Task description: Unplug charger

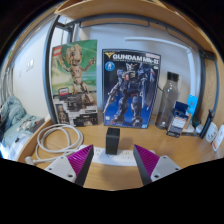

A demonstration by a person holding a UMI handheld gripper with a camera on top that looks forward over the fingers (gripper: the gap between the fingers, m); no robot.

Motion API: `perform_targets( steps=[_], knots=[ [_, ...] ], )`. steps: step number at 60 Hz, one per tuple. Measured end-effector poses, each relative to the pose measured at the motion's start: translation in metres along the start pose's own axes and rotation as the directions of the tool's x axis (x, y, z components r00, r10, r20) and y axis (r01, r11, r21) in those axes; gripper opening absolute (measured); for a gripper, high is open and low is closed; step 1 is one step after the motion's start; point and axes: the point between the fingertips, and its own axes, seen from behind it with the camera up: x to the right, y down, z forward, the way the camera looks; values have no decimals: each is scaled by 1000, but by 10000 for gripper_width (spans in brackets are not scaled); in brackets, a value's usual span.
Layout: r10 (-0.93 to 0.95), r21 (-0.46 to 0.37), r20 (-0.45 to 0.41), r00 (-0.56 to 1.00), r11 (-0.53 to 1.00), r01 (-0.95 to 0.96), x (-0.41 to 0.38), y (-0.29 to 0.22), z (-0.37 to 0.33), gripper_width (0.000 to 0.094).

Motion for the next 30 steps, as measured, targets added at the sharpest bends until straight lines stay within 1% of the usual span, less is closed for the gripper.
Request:
perform_targets(
  steps=[4, 5, 9, 11, 12, 13, 18, 23, 26, 28, 30],
  knots=[
    [7, -7, -17, 1000, 1000, -7, 0, -3, 24, 780],
    [9, -9, -19, 1000, 1000, -9, 0, -3, 29, 798],
    [21, -29, -27, 999, 999, -22, 0, -1, 43, 489],
    [22, -25, -35, 999, 999, -23, 1, -3, 47, 334],
    [23, -20, -17, 1000, 1000, -23, -3, -4, 49, 291],
    [23, -19, -20, 1000, 1000, -23, -3, -5, 50, 229],
    [46, -41, -30, 998, 998, -48, -2, -3, 49, 183],
    [90, -102, -3, 996, 991, -90, -2, -4, 47, 145],
    [121, -44, -12, 993, 992, -122, 9, -44, 36, 130],
    [110, 40, -32, 993, 993, -109, 23, -86, 21, 130],
    [98, 134, -44, 994, 987, -92, 40, -143, 6, 129]
  ],
)
